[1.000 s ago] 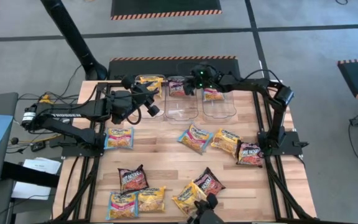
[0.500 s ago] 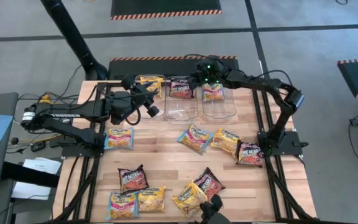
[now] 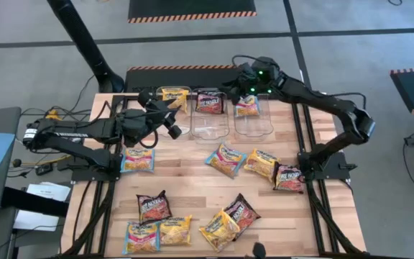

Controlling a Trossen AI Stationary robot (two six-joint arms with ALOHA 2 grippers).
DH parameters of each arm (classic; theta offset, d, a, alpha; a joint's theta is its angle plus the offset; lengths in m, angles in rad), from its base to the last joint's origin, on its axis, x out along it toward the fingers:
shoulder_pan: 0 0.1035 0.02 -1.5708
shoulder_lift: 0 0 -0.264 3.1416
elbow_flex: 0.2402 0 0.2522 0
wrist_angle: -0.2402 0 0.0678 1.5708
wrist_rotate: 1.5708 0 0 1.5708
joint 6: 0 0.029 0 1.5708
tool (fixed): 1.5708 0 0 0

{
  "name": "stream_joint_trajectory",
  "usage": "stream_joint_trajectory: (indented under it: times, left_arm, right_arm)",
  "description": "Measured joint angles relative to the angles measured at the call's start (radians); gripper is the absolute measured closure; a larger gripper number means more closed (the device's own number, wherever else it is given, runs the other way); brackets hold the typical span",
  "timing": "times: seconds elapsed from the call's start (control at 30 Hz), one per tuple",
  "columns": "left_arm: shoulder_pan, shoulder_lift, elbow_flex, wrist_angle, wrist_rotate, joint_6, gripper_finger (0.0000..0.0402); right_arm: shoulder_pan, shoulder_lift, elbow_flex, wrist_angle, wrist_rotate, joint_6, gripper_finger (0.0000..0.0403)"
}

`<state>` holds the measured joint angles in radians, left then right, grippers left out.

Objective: Sort Maruchan noodles
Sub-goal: Put the blue noodle pack in the right transparent bin

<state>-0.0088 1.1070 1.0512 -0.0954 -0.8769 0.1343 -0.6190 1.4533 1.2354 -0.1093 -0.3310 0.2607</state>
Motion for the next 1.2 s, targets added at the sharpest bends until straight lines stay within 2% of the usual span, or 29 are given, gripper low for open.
stream_joint_trajectory:
  times: [0.23,0.5,0.7,0.97,1.2]
  left_arm:
    - [-0.030,-0.062,0.000,-0.024,0.017,-0.151,0.0274]
    - [-0.030,-0.123,0.001,-0.158,0.153,-0.273,0.0274]
    - [-0.030,-0.154,0.000,-0.246,0.231,-0.319,0.0274]
    - [-0.030,-0.192,0.000,-0.368,0.475,-0.439,0.0274]
    - [-0.030,-0.191,0.000,-0.449,0.517,-0.477,0.0274]
  right_arm:
    - [0.061,-0.114,0.000,-0.081,-0.013,-0.006,0.0189]
    - [0.181,-0.193,0.000,-0.180,-0.013,0.001,0.0189]
    - [0.299,-0.200,0.000,-0.202,-0.013,0.003,0.0189]
    - [0.429,-0.183,0.000,-0.193,0.007,0.024,0.0189]
    - [0.525,-0.157,0.001,-0.213,0.115,0.135,0.0189]
